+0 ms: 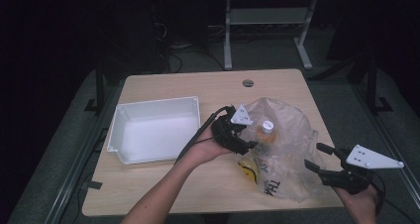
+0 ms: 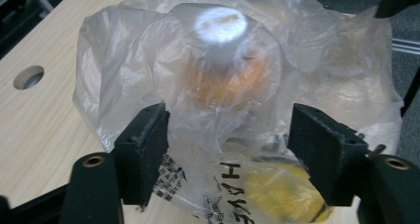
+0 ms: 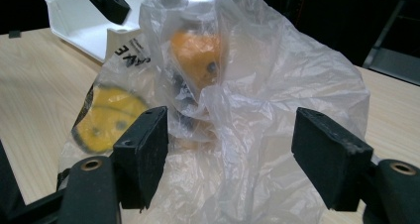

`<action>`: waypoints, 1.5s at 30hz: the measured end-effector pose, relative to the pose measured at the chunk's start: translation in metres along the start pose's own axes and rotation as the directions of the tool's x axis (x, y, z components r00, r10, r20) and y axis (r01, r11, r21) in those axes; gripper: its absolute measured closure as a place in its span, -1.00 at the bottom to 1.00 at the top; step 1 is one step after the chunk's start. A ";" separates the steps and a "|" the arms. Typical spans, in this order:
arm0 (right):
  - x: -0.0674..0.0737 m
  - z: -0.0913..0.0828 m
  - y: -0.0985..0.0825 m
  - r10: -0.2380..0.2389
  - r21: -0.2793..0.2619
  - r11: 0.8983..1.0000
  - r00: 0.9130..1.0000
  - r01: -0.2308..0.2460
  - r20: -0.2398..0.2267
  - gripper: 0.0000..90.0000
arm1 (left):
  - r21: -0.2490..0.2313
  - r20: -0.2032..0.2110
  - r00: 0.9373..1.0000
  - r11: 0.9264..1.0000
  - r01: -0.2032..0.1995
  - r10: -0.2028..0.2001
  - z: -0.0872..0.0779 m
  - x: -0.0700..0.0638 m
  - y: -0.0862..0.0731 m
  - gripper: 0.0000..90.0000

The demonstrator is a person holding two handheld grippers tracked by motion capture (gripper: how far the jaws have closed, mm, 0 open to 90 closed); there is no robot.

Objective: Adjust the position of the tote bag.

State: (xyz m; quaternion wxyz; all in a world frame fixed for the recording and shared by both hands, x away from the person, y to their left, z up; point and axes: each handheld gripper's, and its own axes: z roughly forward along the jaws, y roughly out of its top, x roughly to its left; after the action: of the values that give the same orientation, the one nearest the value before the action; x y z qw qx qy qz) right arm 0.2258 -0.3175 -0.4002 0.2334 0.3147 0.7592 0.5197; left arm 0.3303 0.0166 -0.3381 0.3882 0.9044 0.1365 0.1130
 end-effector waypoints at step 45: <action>0.002 -0.007 0.005 -0.007 -0.039 0.999 1.000 0.007 0.001 -0.07 | 0.022 0.009 0.998 0.998 0.060 -0.060 0.031 0.014 -0.022 1.00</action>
State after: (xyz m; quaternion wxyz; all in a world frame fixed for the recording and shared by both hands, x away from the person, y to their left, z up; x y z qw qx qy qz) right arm 0.2210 -0.3198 -0.3932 0.2418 0.3078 0.7499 0.5333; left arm 0.3498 0.0150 -0.3738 0.3824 0.9045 0.1630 0.0955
